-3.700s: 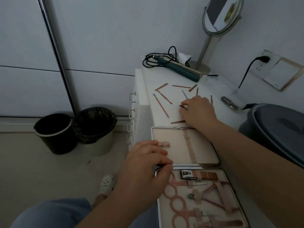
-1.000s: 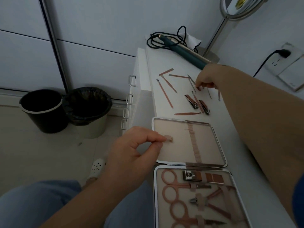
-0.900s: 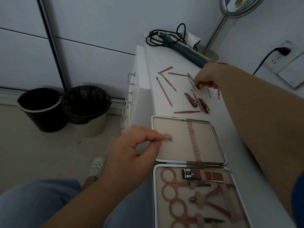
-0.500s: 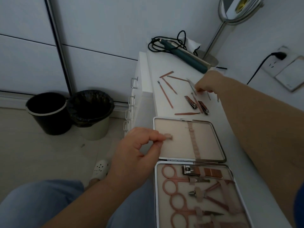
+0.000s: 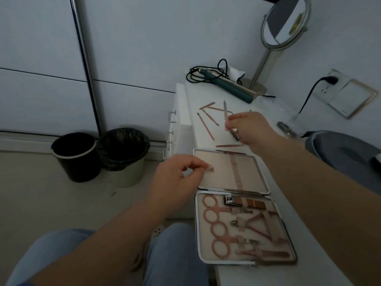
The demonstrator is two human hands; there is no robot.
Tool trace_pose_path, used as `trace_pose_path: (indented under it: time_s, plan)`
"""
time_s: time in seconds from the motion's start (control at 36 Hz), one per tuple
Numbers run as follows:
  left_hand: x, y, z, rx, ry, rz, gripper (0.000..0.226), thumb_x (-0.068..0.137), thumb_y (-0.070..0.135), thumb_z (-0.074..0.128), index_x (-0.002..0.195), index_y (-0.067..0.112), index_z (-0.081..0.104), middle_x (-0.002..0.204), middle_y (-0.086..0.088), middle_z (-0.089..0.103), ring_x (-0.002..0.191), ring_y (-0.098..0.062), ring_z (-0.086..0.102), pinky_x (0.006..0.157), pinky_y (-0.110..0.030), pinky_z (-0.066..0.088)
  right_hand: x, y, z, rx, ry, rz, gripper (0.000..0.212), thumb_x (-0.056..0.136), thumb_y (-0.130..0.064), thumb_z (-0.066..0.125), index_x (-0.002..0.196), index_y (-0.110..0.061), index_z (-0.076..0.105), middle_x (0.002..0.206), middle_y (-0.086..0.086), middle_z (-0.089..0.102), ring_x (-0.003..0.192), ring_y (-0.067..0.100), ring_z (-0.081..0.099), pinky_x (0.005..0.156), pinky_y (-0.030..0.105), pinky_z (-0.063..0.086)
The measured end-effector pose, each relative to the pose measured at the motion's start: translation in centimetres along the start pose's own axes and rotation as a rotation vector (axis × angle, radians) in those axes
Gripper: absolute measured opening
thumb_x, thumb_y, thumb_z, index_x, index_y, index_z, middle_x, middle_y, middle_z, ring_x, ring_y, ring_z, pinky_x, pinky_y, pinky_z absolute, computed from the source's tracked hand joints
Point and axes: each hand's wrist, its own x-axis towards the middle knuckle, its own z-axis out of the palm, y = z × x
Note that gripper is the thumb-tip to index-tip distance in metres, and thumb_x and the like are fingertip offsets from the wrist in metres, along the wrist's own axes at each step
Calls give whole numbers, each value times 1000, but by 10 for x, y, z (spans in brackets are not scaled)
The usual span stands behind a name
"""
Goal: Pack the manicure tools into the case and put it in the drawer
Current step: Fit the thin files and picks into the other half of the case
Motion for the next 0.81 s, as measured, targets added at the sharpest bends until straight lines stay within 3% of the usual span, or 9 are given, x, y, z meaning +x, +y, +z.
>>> trace_pose_path:
  time_s: [0.08, 0.22, 0.28, 0.39, 0.53, 0.58, 0.67, 0.72, 0.81]
  plan:
    - [4, 8, -3, -38, -16, -37, 18, 75, 34, 60, 72, 50, 66, 76, 26, 67, 77, 1, 61, 73, -21, 47, -45, 0, 9, 89, -81, -37, 11, 75, -9, 65, 76, -20, 66, 78, 1, 64, 60, 11, 45, 53, 23, 38]
    - [3, 29, -8, -9, -48, 69, 15, 79, 48, 49, 77, 55, 64, 76, 28, 67, 74, 9, 61, 67, -14, 48, -108, 4, 8, 141, -223, -97, 9, 79, -20, 64, 87, -22, 69, 64, 0, 59, 48, 5, 43, 43, 17, 38]
    - [-1, 33, -9, -33, -53, 92, 17, 81, 45, 51, 78, 45, 67, 71, 24, 67, 69, 7, 60, 63, -10, 45, -123, 6, 9, 164, -242, -105, 9, 77, -22, 65, 85, -22, 70, 59, -5, 61, 47, 5, 43, 45, 17, 36]
    - [-8, 36, -6, -100, -22, 41, 16, 78, 31, 59, 66, 38, 67, 61, 20, 65, 61, 6, 57, 58, -6, 41, -141, 11, 10, 154, -270, -170, 4, 80, -19, 65, 81, -20, 69, 50, -16, 61, 42, -6, 51, 44, 4, 35]
    - [-14, 37, -8, -102, -64, -37, 17, 78, 30, 59, 63, 25, 64, 60, 6, 65, 59, -5, 57, 59, -17, 45, -141, 21, 1, 75, -180, -239, 6, 79, -28, 66, 75, -24, 68, 53, -18, 62, 45, -8, 50, 45, 3, 35]
    - [-15, 37, -11, 13, -130, -26, 18, 82, 28, 57, 64, 26, 61, 61, 8, 65, 60, -5, 57, 60, -19, 45, -137, 23, -5, 72, -94, -279, 5, 78, -28, 67, 74, -26, 66, 56, -18, 62, 47, -8, 51, 46, 3, 37]
    - [-19, 38, -13, 198, -236, 13, 19, 84, 28, 55, 66, 31, 55, 60, 17, 59, 58, -2, 52, 55, -15, 40, -132, 21, -10, 114, -102, -307, 6, 76, -29, 69, 80, -28, 65, 66, -15, 67, 49, -8, 53, 47, 3, 37]
    - [-20, 40, -14, 229, -277, 22, 16, 85, 28, 54, 70, 31, 56, 64, 29, 58, 62, 3, 52, 55, -8, 37, -130, 21, -11, 123, -134, -339, 4, 77, -27, 69, 79, -28, 66, 61, -16, 65, 48, -7, 53, 47, 3, 37]
    - [-18, 42, -15, 256, -289, 17, 10, 84, 30, 55, 78, 29, 63, 69, 26, 58, 71, 2, 55, 65, -12, 42, -125, 23, -9, 120, -143, -385, 11, 77, -21, 69, 70, -29, 67, 54, -17, 63, 44, -6, 51, 46, 2, 36]
